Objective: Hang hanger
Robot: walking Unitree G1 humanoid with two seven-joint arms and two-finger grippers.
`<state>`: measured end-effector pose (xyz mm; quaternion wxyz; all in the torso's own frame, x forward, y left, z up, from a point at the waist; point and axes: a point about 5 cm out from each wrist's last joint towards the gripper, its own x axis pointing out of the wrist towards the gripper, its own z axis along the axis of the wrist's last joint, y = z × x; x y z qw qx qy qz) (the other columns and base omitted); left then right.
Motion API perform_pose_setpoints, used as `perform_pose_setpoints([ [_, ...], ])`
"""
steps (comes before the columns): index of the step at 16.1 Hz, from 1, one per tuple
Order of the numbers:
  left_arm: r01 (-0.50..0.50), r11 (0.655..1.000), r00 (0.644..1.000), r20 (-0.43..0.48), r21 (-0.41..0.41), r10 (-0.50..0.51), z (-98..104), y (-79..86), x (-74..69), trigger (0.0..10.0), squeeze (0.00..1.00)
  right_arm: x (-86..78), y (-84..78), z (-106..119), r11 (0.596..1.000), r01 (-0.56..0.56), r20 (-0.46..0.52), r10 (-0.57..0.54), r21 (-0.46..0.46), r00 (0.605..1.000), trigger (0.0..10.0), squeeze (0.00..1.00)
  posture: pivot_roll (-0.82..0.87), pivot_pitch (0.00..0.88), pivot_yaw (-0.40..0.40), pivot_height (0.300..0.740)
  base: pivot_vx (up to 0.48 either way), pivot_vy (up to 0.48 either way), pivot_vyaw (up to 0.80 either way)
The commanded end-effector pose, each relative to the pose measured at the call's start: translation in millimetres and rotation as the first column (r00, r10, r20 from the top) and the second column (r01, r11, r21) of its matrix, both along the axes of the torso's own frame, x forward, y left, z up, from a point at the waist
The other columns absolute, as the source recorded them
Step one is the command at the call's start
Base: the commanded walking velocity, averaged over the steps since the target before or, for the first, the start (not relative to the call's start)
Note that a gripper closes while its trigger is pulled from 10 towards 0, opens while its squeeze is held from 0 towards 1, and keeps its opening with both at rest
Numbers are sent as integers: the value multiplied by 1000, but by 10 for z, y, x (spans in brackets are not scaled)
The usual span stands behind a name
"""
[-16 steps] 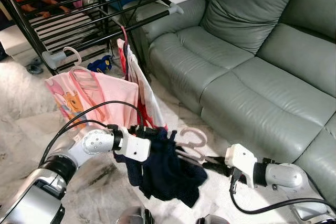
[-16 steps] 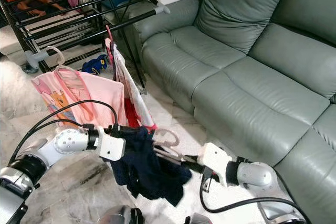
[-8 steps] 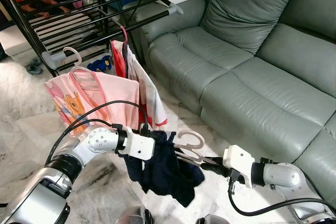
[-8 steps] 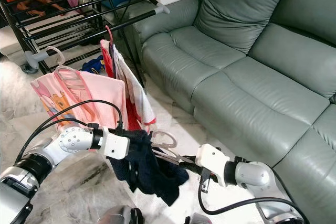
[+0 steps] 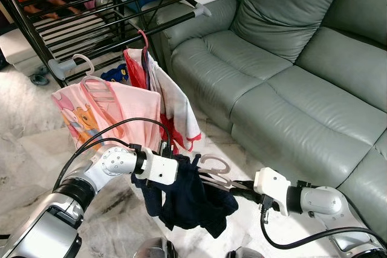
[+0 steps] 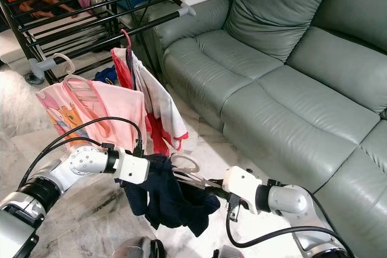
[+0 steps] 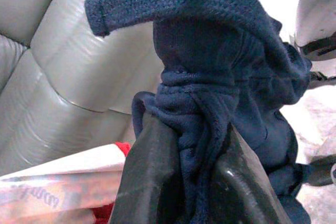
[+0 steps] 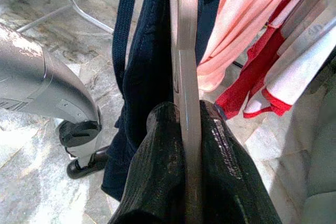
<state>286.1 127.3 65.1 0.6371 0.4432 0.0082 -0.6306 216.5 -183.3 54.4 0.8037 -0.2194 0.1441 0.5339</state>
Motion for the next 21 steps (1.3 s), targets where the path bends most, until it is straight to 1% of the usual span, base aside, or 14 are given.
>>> perform_pose_setpoints([
  [1,-10,1000,1000,-20,17,10,-22,32,-2,0,0,62,80,101,999,-37,65,35,27,997,10000,0,-31,0,41,740,0,0,0],
  [3,-16,1000,1000,-23,10,16,-18,29,3,0,0,68,88,95,999,-38,71,36,22,997,10000,0,-31,0,41,740,0,0,0],
  [6,-34,999,999,-6,34,34,-28,45,23,0,0,74,95,96,999,-36,81,34,25,996,10000,0,-31,0,42,740,0,0,0],
  [7,-62,998,998,-31,33,63,-41,56,34,10000,1000,77,97,95,999,-35,83,33,25,996,10000,0,-32,0,42,740,0,0,0],
  [8,-77,997,996,-48,24,78,-37,55,44,10000,1000,79,100,94,999,-36,85,34,24,996,10000,0,-31,0,42,740,0,0,0],
  [11,-58,998,997,-43,35,60,-30,45,45,10000,1000,82,113,92,999,-38,87,35,25,996,10000,0,-30,0,44,740,0,0,0],
  [13,-41,997,996,-70,70,46,-74,46,23,10000,1000,84,122,91,999,-39,88,36,27,995,10000,0,-31,0,45,740,0,0,0],
  [14,-40,997,996,-71,66,45,-79,40,18,0,1000,84,123,91,999,-38,89,36,27,995,10000,0,-31,0,46,740,0,0,0],
  [15,-36,997,997,-73,67,41,-84,35,14,0,0,85,124,90,999,-38,89,35,27,995,10000,0,-31,0,46,740,0,0,0],
  [21,-31,997,995,-90,71,37,-88,23,14,0,0,84,139,77,999,-38,89,35,26,995,10000,0,-31,0,48,740,0,0,0],
])
